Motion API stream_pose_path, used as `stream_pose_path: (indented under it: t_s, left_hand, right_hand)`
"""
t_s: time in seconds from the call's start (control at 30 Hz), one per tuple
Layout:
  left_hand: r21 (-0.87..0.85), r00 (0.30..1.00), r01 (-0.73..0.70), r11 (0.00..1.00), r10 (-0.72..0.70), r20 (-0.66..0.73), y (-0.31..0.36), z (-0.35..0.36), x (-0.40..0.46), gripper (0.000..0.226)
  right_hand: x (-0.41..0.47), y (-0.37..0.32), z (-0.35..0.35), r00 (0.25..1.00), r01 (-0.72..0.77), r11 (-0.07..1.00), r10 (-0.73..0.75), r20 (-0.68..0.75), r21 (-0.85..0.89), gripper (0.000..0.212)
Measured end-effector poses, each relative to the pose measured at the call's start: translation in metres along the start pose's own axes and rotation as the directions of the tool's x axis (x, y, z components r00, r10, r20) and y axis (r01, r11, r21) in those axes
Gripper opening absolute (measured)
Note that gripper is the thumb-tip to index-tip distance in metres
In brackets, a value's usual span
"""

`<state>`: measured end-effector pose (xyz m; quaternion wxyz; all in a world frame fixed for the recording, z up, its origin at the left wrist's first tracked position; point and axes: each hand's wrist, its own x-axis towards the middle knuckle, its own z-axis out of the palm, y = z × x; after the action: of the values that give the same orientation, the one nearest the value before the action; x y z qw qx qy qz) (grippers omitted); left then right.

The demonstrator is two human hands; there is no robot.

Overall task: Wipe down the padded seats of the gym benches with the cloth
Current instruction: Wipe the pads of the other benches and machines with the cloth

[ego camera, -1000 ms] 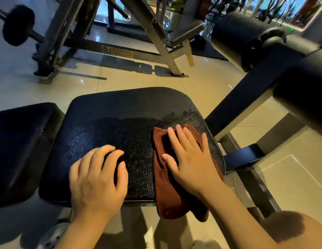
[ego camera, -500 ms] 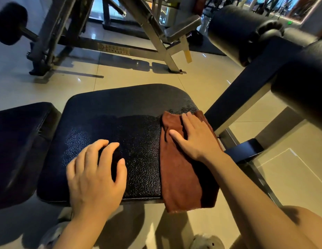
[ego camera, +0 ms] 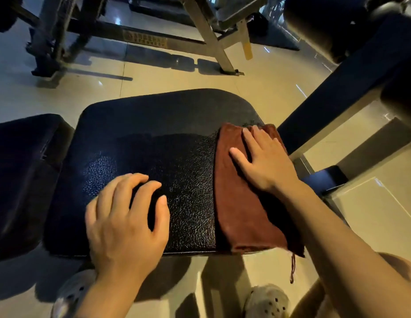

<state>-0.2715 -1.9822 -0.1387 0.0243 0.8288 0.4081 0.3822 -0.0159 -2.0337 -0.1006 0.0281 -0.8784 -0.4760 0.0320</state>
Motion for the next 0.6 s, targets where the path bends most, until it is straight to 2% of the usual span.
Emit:
stream_pose_path:
  t_s: [0.07, 0.13, 0.27, 0.4, 0.5, 0.6]
  left_hand:
    - [-0.009, 1.0, -0.006, 1.0, 0.006, -0.012, 0.001, 0.0, -0.002, 0.029]
    - [-0.018, 1.0, -0.01, 1.0, 0.009, -0.028, 0.001, 0.0, -0.001, 0.029]
    - [-0.014, 0.998, -0.003, 1.0, 0.003, -0.056, 0.001, 0.0, -0.001, 0.027]
    - [-0.005, 1.0, 0.009, 1.0, -0.009, -0.029, 0.003, -0.002, 0.0, 0.026]
    - [-0.013, 1.0, 0.023, 1.0, -0.023, 0.01, 0.002, -0.003, 0.001, 0.028]
    - [-0.027, 0.999, 0.036, 0.999, -0.036, 0.009, 0.002, -0.003, -0.001, 0.029]
  right_hand:
    - [0.015, 0.0, 0.0, 1.0, -0.014, 0.999, 0.014, 0.003, -0.042, 0.075]
    - [0.006, -0.007, 0.0, 0.999, 0.037, 0.999, -0.036, 0.016, -0.033, 0.074]
    - [-0.043, -0.044, 0.003, 0.945, 0.324, 0.945, -0.325, 0.027, 0.035, 0.083]
    - [-0.072, -0.061, 0.006, 0.881, 0.466, 0.879, -0.471, 0.035, 0.098, 0.078]
    - [-0.063, -0.049, 0.001, 0.923, 0.382, 0.918, -0.384, -0.004, 0.101, 0.086]
    - [-0.028, -0.013, -0.008, 0.987, 0.16, 0.986, -0.159, -0.017, 0.046, 0.082]
